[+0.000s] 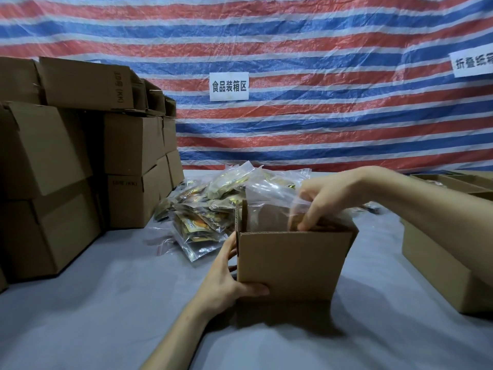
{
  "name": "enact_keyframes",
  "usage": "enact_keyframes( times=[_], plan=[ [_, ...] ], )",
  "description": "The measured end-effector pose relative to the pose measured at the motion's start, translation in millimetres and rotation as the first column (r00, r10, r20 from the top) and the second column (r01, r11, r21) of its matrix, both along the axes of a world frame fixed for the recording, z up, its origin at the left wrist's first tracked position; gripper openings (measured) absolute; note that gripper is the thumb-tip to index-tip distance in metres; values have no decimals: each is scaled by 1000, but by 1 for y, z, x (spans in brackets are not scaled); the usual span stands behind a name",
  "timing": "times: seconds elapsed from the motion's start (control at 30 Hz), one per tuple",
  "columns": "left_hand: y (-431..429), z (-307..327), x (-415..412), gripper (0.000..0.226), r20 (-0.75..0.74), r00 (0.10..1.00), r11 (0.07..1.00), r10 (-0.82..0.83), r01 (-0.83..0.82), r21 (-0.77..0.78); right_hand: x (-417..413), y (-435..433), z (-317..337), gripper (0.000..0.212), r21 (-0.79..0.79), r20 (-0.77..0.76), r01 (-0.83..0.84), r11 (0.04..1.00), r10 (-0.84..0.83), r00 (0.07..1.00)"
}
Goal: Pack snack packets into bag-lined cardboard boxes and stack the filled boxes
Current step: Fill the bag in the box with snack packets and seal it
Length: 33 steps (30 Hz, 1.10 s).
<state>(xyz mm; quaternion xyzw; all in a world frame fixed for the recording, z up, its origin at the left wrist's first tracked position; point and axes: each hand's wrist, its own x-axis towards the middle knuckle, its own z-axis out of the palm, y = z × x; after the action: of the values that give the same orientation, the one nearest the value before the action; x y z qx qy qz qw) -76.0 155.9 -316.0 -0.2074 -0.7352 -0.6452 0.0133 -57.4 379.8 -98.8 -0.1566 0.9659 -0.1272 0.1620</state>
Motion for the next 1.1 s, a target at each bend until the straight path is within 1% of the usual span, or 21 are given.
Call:
enact_keyframes(
  times=[0.1,0.17,0.23,0.3,0.37,0.5,0.57,0.63,0.67,0.73,0.83,0.9,0.97,1.03,1.07,1.1],
  plan=[
    [0,1,1,109,4,1000,1000,-14,14,-8,-4,10,5,48,-148,199,24,989,6,980],
    [0,1,1,108,1,1000,1000,-17,17,-7,-6,16,6,44,-199,339,8,980,62,939],
    [0,1,1,112,1,1000,1000,-21,21,-4,-6,22,11,42,-206,411,-4,979,90,907],
    [-1,1,0,117,1,1000,1000,-20,20,-8,-6,24,16,45,-198,414,22,980,64,908],
    [-1,1,-1,116,-6,1000,1000,-15,15,-14,-6,23,19,44,-188,377,57,980,19,926],
    [0,-1,-2,114,-19,1000,999,-18,17,-27,-14,16,11,25,-218,244,155,964,-100,965],
    [0,-1,-1,111,-26,999,1000,-22,22,-21,-17,13,3,16,-236,209,155,959,-105,972],
    [0,0,0,107,-34,999,999,-31,31,-20,-19,10,-7,6,-236,117,150,960,-126,985],
    [0,0,0,105,-42,999,999,-34,33,-21,-20,9,-12,4,-201,34,143,969,-139,990],
    [0,1,0,102,-49,998,999,-32,31,-22,-21,5,-18,11,-74,-94,113,991,-120,988],
    [0,1,0,101,-52,998,999,-35,34,-21,-15,-1,-20,19,59,-150,125,990,-115,982],
    [-1,0,-1,102,-55,998,999,-34,32,-22,-11,-3,-17,24,120,-241,130,984,-98,966],
    [-1,0,-1,104,-57,998,999,-35,34,-23,-4,-5,-11,28,80,-382,89,993,-52,923],
    [0,-1,-2,105,-57,998,999,-33,32,-21,4,-11,-7,25,-30,-496,-37,999,17,868],
    [0,-1,-2,105,-58,998,999,-32,31,-20,7,-15,-8,22,-71,-488,-103,992,56,871],
    [0,-1,-2,104,-60,998,999,-34,33,-18,10,-19,-10,23,-88,-427,-141,986,90,900]
  ],
)
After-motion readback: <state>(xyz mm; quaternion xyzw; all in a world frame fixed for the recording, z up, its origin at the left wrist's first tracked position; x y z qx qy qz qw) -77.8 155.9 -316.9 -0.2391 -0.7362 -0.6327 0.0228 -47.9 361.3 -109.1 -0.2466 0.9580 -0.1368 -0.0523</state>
